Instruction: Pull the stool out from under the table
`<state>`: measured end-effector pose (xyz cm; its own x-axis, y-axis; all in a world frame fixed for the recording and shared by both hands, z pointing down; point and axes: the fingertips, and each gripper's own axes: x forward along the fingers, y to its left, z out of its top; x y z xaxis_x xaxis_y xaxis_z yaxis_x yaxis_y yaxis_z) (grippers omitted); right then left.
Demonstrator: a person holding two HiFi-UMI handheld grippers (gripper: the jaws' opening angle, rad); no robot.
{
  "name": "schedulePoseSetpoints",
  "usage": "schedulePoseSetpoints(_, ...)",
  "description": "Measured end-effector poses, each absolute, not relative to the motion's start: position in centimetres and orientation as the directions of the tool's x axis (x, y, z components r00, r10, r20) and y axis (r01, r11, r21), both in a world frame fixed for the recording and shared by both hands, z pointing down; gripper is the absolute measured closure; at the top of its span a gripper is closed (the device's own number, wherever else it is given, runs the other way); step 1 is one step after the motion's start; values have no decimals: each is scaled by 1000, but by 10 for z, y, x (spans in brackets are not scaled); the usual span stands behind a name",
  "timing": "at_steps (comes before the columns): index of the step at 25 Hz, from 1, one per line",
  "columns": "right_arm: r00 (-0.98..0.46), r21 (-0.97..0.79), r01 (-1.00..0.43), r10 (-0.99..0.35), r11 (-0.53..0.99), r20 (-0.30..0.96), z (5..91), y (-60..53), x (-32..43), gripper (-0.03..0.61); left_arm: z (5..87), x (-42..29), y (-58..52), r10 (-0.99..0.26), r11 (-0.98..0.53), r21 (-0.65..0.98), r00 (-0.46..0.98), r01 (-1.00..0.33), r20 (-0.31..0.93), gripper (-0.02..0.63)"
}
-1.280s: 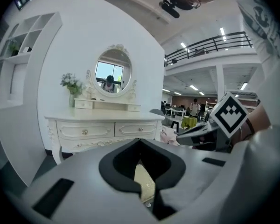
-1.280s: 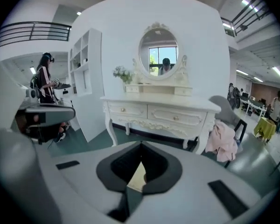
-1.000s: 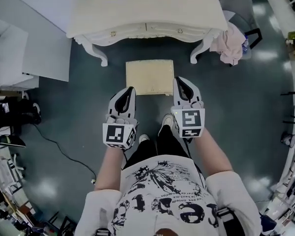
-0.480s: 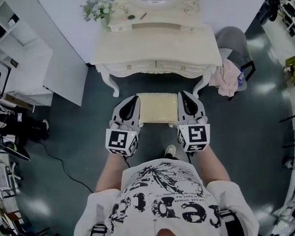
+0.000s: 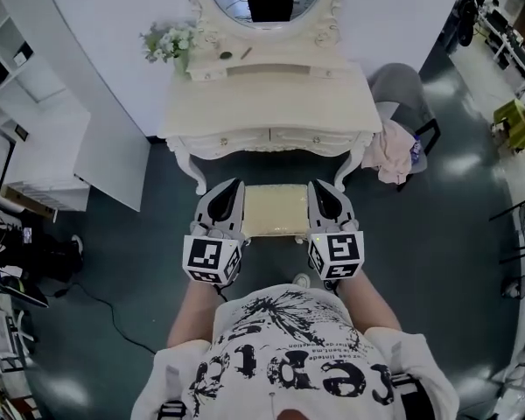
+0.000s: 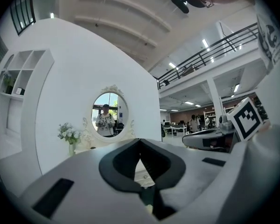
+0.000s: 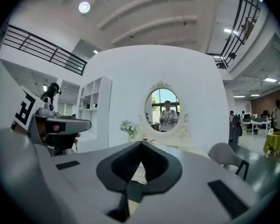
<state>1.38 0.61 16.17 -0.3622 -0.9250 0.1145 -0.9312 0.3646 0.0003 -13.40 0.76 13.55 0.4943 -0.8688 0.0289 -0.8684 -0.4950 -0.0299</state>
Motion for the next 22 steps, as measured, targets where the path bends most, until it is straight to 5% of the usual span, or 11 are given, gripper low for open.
schedulePoseSetpoints(22, -360, 1, -932, -926, 363, 116, 159, -3, 15, 563, 138, -134, -2, -864, -504, -14, 503, -864, 19, 597)
